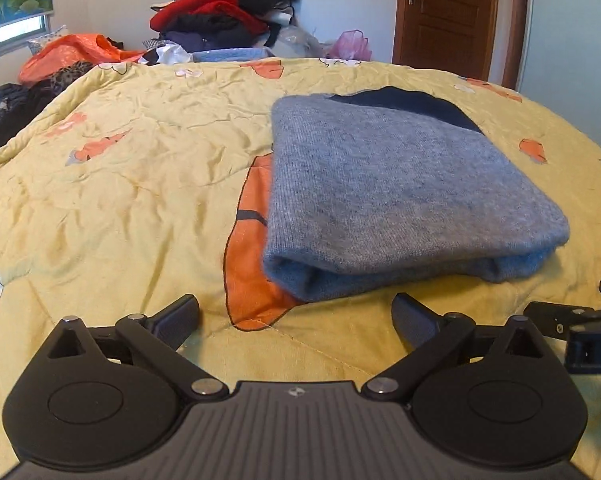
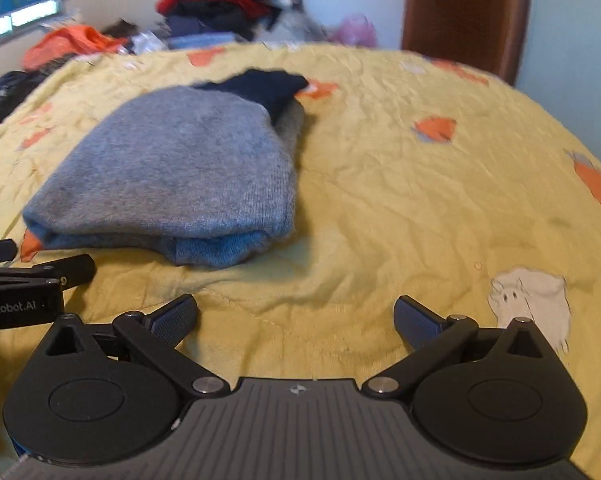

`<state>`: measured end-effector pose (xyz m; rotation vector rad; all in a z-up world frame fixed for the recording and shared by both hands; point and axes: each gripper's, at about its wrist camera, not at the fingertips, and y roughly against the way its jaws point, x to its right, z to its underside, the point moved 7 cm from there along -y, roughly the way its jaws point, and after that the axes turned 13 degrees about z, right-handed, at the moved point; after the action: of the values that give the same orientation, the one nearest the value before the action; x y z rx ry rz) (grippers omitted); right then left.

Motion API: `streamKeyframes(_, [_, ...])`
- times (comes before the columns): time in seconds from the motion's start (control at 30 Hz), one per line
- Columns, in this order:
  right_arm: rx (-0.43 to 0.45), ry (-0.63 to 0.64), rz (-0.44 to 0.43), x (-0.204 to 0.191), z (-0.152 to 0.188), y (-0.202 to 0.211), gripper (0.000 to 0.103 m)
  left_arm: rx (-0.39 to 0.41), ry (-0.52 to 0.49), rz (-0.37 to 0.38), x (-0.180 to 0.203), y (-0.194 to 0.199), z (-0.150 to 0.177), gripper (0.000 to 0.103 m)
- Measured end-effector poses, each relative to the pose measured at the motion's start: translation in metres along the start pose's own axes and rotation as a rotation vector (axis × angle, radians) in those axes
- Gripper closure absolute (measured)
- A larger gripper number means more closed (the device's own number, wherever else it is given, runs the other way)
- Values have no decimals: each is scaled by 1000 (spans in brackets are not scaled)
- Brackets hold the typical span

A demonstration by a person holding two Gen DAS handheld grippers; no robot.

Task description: Fold small clothes

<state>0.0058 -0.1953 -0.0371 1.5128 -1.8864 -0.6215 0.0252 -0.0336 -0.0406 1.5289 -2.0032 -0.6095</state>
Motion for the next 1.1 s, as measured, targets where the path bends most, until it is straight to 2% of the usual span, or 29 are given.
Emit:
streamKeyframes(0.07, [-33, -12, 21, -1, -2, -1, 0, 2, 1, 0, 1, 0, 1, 0])
streamKeyframes(0.13, [-30, -34, 32, -1, -4, -4, 0, 2, -1, 5, 0, 0, 1, 0])
streamKeyframes(0.2, [-4, -54, 55, -2, -4, -6, 0, 3, 1, 4, -1, 0, 1, 0])
streamKeyframes(0.33, [100, -75, 76, -7, 2, -5, 0, 3, 1, 5, -2, -1, 0, 0])
streamKeyframes(1.1, [109, -61, 59, -12, -5, -10, 0, 2, 2, 10, -3, -3, -3, 0])
